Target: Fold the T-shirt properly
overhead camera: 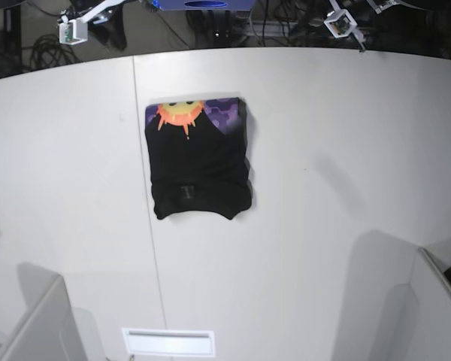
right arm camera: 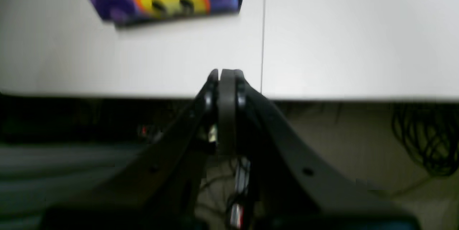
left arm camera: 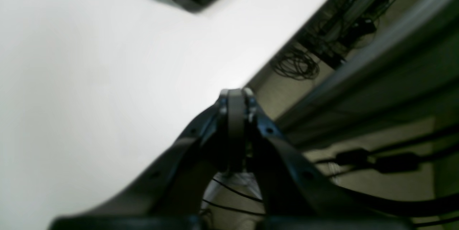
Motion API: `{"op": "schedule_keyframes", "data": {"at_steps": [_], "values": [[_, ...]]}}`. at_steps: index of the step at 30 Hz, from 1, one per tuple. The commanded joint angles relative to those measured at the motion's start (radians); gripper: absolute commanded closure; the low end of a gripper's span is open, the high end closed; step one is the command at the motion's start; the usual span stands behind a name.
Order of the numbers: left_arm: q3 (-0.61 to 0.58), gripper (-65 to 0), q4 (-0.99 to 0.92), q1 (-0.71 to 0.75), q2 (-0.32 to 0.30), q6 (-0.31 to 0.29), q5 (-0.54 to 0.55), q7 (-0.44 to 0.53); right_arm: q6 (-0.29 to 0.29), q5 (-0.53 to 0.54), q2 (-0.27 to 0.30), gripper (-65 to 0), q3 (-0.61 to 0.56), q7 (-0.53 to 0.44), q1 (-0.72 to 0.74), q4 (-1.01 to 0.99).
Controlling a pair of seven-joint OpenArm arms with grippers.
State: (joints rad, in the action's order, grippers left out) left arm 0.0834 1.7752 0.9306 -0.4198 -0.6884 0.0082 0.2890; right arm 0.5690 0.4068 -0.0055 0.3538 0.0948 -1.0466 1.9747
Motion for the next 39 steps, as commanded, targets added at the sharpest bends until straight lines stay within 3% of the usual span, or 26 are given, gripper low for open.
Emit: {"op": "schedule_keyframes", "data": {"at_steps": [1, 5, 8, 20, 23, 28, 36, 39], "values": [[0.003, 0.0, 0.008, 0.032, -0.008, -0.01, 0.02, 0.025, 0.007, 0.014, 0.0, 0.0, 0.003, 0.013, -0.016, 0.013], [0.0, 0.0, -0.016, 0.086, -0.004, -0.01, 0.014, 0.019, 0.007, 0.014, -0.001, 0.0, 0.003, 0.219, -0.013, -0.015], [-0.007, 0.0, -0.082, 0.092, -0.004, -0.01, 0.014, 0.019, 0.007, 0.014, -0.001, 0.0, 0.003, 0.313, 0.009, -0.081], [-0.053, 0.0, -0.555, -0.023, 0.002, -0.01, 0.019, 0.026, 0.007, 0.005, 0.008, 0.0, 0.0, 0.328, 0.131, -0.483], [-0.081, 0.0, -0.684, -0.092, 0.016, -0.01, 0.016, 0.026, 0.007, -0.104, 0.008, 0.0, -0.002, 0.325, 0.191, -0.595], [-0.08, 0.0, -0.92, -0.226, 0.057, -0.01, 0.009, 0.026, 0.007, -0.394, 0.006, 0.0, -0.002, 0.316, 0.328, -0.831], [-0.087, 0.0, -1.274, -0.433, 0.128, -0.01, 0.008, 0.029, 0.007, -0.619, 0.037, 0.0, -0.002, 0.202, 0.507, -1.219], [-0.089, 0.0, -1.375, -0.506, 0.144, 0.032, 0.006, 0.029, 0.007, -0.638, 0.074, 0.0, -0.012, 0.127, 0.569, -1.351]]}}
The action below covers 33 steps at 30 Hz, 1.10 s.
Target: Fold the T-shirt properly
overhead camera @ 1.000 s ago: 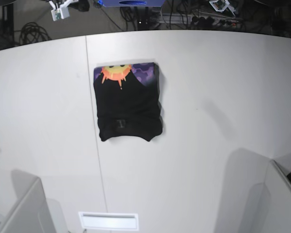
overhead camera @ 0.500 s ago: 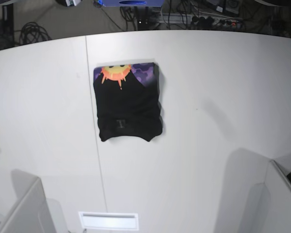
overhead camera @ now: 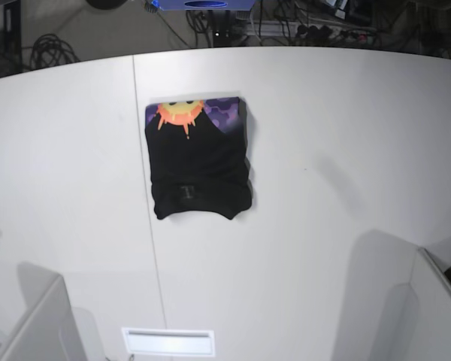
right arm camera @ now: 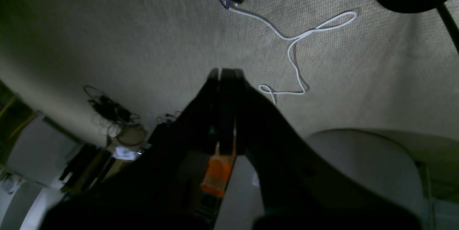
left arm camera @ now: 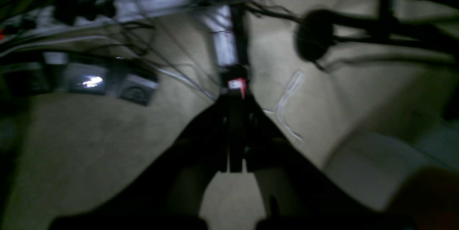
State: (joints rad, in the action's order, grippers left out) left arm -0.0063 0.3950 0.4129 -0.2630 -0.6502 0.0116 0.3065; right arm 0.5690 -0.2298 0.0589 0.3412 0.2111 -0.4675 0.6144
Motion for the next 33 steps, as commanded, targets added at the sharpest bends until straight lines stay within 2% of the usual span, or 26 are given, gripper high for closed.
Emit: {"op": "schedule_keyframes", "data": {"at_steps": [1, 3, 6, 9, 11, 13, 15, 18, 21, 26, 33], "values": [[0.001, 0.0, -0.024, -0.012, -0.008, 0.002, 0.001, 0.012, 0.007, -0.001, 0.022, 0.0, -0.027, -0.023, 0.013, -0.049], [0.001, 0.0, -0.09, -0.062, -0.002, 0.005, -0.038, 0.012, 0.006, 0.0, 0.052, 0.0, -0.098, -0.103, 0.074, -0.181], [0.002, 0.0, -0.181, -0.128, 0.006, 0.01, -0.114, 0.012, 0.006, 0.0, 0.066, 0.0, -0.15, -0.229, 0.157, -0.363], [0.002, 0.0, -0.238, -0.187, 0.028, 0.068, -0.172, 0.012, 0.004, 0.0, 0.062, 0.0, -0.152, -0.342, 0.215, -0.457], [0.002, 0.0, -0.255, -0.216, 0.037, 0.123, -0.207, 0.012, 0.004, 0.0, 0.055, 0.0, -0.152, -0.381, 0.235, -0.468], [0.002, 0.0, -0.256, -0.234, 0.058, 0.177, -0.255, 0.012, -0.017, 0.0, 0.034, 0.0, -0.152, -0.395, 0.252, -0.468], [0.002, 0.0, -0.256, -0.242, 0.063, 0.197, -0.302, 0.012, -0.073, 0.0, 0.02, 0.0, -0.152, -0.396, 0.257, -0.468], [0.002, 0.0, -0.255, -0.245, 0.064, 0.201, -0.37, 0.012, -0.171, 0.0, 0.005, 0.0, -0.152, -0.398, 0.26, -0.466], [0.002, 0.0, -0.25, -0.246, 0.064, 0.201, -0.391, 0.012, -0.251, 0.0, -0.009, 0.0, -0.152, -0.398, 0.263, -0.466], [0.015, 0.0, -0.212, -0.239, 0.064, 0.201, -0.387, 0.012, -0.346, 0.0, -0.006, 0.0, -0.152, -0.398, 0.258, -0.466], [0.004, 0.0, -0.198, -0.239, 0.064, 0.201, -0.396, 0.012, -0.358, 0.0, -0.004, 0.0, -0.152, -0.414, 0.257, -0.466]]}}
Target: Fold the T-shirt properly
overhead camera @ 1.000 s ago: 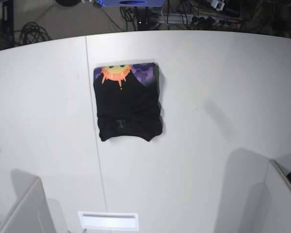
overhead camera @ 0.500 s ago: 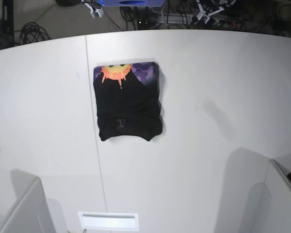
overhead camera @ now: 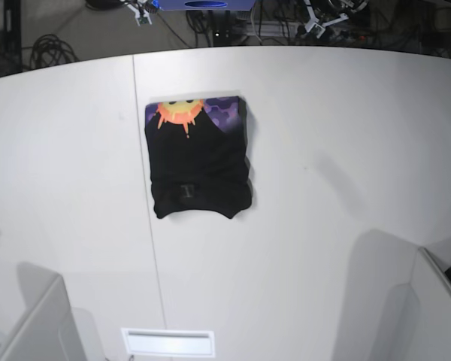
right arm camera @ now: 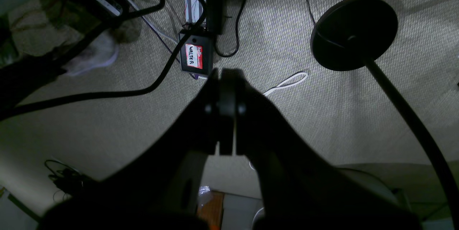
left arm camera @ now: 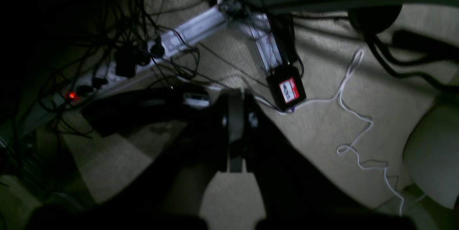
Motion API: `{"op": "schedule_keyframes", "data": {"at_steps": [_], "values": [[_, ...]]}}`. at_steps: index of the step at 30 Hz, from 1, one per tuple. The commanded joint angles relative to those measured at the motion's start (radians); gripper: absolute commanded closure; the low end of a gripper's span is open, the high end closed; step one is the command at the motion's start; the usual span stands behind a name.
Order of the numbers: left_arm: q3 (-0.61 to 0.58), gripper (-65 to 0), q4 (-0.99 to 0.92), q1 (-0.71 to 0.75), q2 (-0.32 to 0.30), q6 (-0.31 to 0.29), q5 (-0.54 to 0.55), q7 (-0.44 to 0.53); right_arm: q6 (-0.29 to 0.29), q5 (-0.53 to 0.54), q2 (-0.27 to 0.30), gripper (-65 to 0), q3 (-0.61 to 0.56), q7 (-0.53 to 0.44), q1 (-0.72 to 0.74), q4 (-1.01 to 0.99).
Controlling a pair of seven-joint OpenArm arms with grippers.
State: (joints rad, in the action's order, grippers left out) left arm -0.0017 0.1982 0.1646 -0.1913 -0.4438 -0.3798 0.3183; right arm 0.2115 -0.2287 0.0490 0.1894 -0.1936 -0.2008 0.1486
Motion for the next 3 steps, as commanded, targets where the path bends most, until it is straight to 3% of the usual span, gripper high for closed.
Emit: {"op": "schedule_keyframes", "data": {"at_steps": [1, 3], "values": [[-0.001, 0.0, -0.001, 0.008, -0.007, -0.005, -0.005, 0.0, -0.001, -0.001, 0.005, 0.0, 0.0, -0.031, -0.015, -0.001], [-0.001, 0.0, -0.001, 0.011, -0.007, -0.005, -0.005, 0.0, -0.001, -0.001, 0.004, 0.0, -0.003, -0.094, -0.035, -0.001]]}}
